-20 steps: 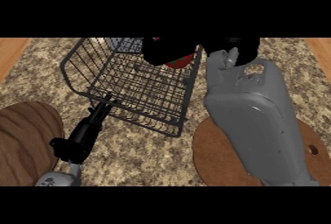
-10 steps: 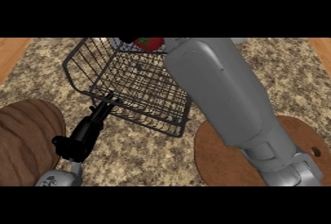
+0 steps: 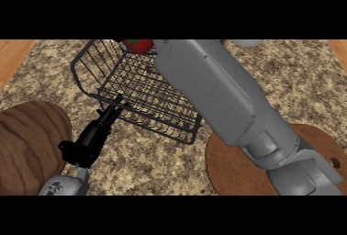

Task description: Pick the tomato from the cutting board and place it in the tiered basket

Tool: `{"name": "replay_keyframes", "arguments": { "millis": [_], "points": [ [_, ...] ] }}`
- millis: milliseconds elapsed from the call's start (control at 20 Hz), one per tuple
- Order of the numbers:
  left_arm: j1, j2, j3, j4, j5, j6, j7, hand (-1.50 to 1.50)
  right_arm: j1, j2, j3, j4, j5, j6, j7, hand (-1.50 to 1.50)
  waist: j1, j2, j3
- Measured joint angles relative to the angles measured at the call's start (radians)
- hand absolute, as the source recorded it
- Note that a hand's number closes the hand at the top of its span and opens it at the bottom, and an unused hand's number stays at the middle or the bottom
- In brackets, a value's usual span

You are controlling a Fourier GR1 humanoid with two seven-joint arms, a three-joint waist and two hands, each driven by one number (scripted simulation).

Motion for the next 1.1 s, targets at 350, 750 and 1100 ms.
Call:
{"name": "replay_keyframes", "arguments": {
  "millis": [350,750,1100],
  "points": [
    [-0.009,-0.006,0.003,0.007,-0.009,-0.001,0.000,0.00,-0.014,-0.001,-0.028,0.055,-0.247,-0.092,0.047,-1.50,0.008,0.001,0.000],
    [0.016,0.006,0.026,-0.014,0.010,-0.015,0.029,0.00,-0.033,-0.001,0.000,0.071,-0.351,-0.266,0.003,-1.50,-0.023,-0.007,0.000],
    [0.068,0.012,0.048,-0.040,0.011,0.003,0.023,0.00,-0.056,-0.082,0.038,0.116,-0.181,-0.439,0.032,-1.50,-0.072,-0.020,0.000]
  ]
}}
